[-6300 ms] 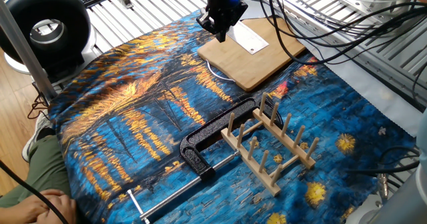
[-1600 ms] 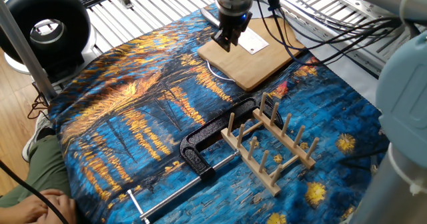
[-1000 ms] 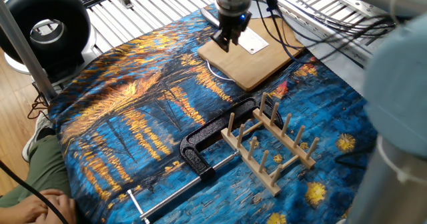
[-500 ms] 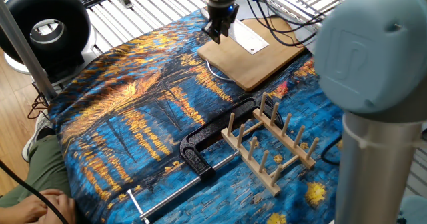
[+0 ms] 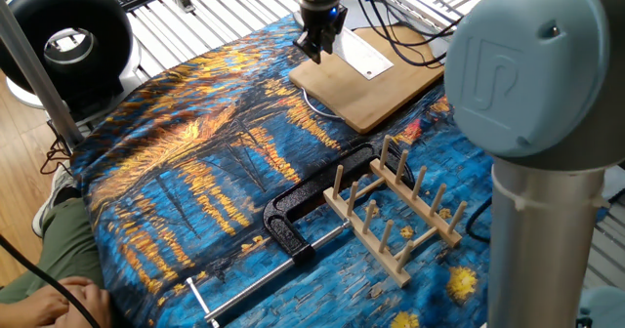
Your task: Put the knife on the knife rack
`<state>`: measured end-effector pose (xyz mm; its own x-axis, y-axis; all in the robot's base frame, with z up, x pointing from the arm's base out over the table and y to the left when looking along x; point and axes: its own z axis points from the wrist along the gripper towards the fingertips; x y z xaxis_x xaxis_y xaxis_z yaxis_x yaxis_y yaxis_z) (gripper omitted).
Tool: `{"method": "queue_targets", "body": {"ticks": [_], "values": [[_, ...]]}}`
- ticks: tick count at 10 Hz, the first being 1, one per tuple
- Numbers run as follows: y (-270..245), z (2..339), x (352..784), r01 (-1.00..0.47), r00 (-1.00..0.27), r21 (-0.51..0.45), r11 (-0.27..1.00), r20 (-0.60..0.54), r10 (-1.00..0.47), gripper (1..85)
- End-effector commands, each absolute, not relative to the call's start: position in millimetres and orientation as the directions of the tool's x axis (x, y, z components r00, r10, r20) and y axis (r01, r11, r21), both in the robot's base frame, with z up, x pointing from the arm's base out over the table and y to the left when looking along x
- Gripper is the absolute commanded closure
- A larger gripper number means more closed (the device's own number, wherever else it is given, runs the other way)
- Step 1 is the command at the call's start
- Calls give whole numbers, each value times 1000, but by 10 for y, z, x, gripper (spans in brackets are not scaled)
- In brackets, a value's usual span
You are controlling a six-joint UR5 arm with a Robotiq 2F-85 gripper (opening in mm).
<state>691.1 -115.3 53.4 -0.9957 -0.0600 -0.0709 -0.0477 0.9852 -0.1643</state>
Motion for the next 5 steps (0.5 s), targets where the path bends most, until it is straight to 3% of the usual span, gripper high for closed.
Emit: {"method": "queue_targets", "body": {"ticks": [1,5], "values": [[-1145,533,6964,-11,-996,-153,988,-90,-25,487],[-1398,344,7553,-95,-994,-199,975,-43,-105,483]]}}
